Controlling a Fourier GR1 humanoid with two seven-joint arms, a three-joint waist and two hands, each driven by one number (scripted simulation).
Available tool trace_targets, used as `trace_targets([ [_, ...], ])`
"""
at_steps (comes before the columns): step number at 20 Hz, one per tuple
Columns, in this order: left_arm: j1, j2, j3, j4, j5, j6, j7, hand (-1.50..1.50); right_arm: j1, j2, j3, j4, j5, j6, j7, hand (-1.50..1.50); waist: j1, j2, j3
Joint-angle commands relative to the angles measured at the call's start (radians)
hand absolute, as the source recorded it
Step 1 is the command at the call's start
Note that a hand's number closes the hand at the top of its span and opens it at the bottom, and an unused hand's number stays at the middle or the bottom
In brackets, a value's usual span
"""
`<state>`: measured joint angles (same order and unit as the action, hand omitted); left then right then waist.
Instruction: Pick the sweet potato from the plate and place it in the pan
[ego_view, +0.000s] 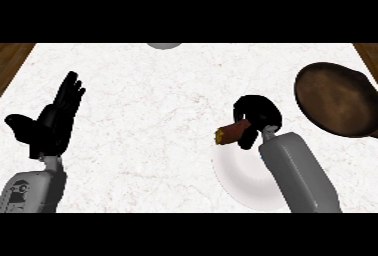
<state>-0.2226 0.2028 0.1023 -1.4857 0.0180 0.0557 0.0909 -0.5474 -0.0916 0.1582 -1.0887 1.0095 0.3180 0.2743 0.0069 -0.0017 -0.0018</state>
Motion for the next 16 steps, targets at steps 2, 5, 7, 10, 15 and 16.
trace_targets([
  [2, -0.034, -0.012, -0.017, 0.013, 0.006, -0.012, 0.008, 0.0, -0.086, 0.088, -0.086, 0.051, -0.022, -0.125, 0.439, 1.5, 0.029, 0.009, 0.0],
  [5, -0.04, -0.027, -0.034, 0.025, -0.017, 0.005, 0.008, 0.0, -0.173, 0.09, -0.006, 0.02, 0.093, -0.308, 0.601, 1.5, 0.034, 0.005, 0.0],
  [7, -0.045, -0.041, -0.042, 0.03, -0.017, 0.009, 0.005, 0.0, -0.257, 0.091, 0.03, 0.001, 0.145, -0.343, 0.69, 1.5, 0.029, 0.003, 0.0],
  [10, 0.001, -0.041, -0.052, 0.016, -0.022, -0.005, -0.022, 0.0, -0.345, 0.091, 0.074, -0.005, 0.161, -0.415, 0.824, 1.5, 0.038, 0.001, 0.001],
  [15, -0.059, -0.021, -0.008, 0.077, -0.017, 0.006, -0.019, 0.0, -0.373, 0.091, 0.076, 0.043, 0.262, -0.504, 0.898, 1.5, 0.005, 0.005, 0.001],
  [16, 0.003, -0.01, -0.001, 0.016, 0.014, -0.026, -0.023, 0.0, -0.398, 0.08, 0.0, 0.048, 0.282, -0.497, 0.856, 1.5, 0.007, 0.003, 0.001],
])
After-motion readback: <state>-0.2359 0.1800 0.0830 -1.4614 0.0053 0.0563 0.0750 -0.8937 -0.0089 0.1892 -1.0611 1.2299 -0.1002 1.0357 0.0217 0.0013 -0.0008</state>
